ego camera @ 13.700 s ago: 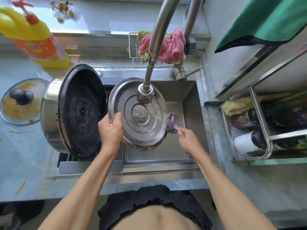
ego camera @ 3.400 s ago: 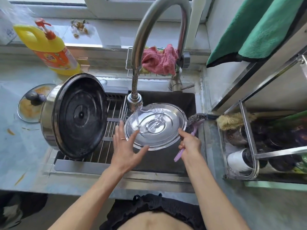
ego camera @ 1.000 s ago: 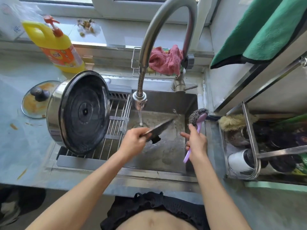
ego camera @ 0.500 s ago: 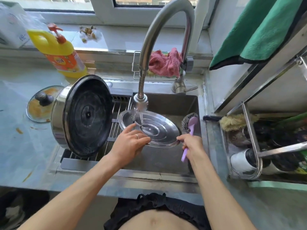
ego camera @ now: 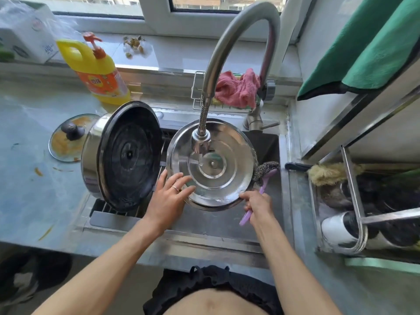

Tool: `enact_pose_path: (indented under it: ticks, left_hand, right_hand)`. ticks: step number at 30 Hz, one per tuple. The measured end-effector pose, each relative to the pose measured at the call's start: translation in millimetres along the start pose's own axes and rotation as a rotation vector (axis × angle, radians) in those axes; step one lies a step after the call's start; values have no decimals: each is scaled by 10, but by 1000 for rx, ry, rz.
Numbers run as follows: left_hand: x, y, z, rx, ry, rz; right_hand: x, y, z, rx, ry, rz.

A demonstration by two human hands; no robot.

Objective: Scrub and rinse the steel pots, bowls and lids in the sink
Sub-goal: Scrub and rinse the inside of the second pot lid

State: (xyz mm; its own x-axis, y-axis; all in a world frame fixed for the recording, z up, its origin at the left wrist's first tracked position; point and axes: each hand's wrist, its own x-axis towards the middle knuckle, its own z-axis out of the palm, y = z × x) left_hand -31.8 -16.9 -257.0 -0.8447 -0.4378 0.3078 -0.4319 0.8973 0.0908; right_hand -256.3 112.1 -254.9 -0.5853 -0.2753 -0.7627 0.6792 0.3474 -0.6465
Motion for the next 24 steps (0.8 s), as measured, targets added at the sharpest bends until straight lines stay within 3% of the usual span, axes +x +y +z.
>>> enact_pose_path:
  ticks: [8,14,16,20,24]
  left_hand:
    - [3,378,311,-114,-220,-132]
    - [57,491,261,-375,43,-227]
    - [106,484,200,-434,23,-329]
    - [289,461,56,-608,-185,-552]
    - [564,437,-74,-985,-185,-966]
  right_hand:
    - [-415,-231,-272,-173,134,-269]
    - [-404,-357,-318,-238,144,-322]
    - [-379,-402,-324,-267,129,-328]
    - [-284,-496,-303,-371,104,-349]
    - [-217,-660,-341,-562,94,-412]
